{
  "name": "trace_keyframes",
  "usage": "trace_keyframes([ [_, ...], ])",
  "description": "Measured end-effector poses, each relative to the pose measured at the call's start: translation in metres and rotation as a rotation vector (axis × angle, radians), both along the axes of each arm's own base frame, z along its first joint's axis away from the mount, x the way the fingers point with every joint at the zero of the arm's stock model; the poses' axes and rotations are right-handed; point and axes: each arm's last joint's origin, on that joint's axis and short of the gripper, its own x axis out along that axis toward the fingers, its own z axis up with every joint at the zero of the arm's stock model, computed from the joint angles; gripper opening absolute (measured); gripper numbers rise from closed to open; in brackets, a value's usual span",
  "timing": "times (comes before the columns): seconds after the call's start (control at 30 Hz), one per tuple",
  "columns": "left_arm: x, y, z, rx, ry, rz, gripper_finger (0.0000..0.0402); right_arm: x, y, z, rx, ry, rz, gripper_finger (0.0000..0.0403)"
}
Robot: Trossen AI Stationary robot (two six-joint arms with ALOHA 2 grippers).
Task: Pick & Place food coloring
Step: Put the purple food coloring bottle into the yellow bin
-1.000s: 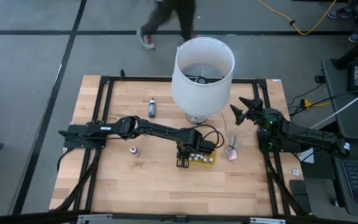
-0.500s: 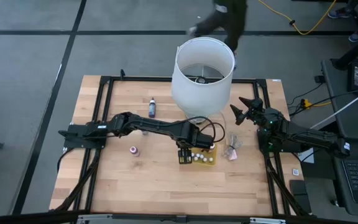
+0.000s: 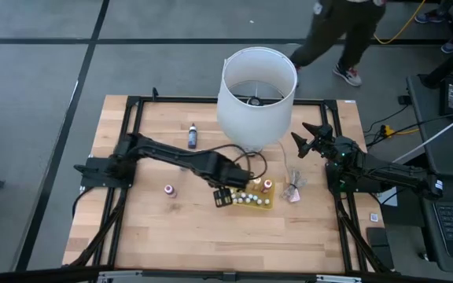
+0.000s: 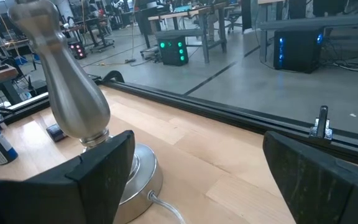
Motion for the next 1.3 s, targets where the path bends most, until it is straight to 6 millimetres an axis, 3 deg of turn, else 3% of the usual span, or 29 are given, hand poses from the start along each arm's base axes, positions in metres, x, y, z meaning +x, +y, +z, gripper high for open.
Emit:
trace_keyframes([
  [0.13,-0.027,0.006,0.008,-0.01,-0.054,0.088,0.0265,0.0,0.0,0.0,0.0,0.0,0.0,0.0355],
  [0.3,-0.062,0.03,0.01,0.053,-0.051,0.242,0.0265,0.0,0.0,0.0,0.0,0.0,0.0,0.0355],
  [0.73,-0.138,0.085,0.045,0.068,-0.206,0.527,0.0265,0.0,0.0,0.0,0.0,0.0,0.0,0.0355],
  [1.07,-0.162,0.158,0.06,-0.048,-0.238,0.708,0.0265,0.0,0.0,0.0,0.0,0.0,0.0,0.0355],
  [1.3,-0.172,0.216,0.043,-0.149,-0.169,0.881,0.0265,0.0,0.0,0.0,0.0,0.0,0.0,0.0355],
])
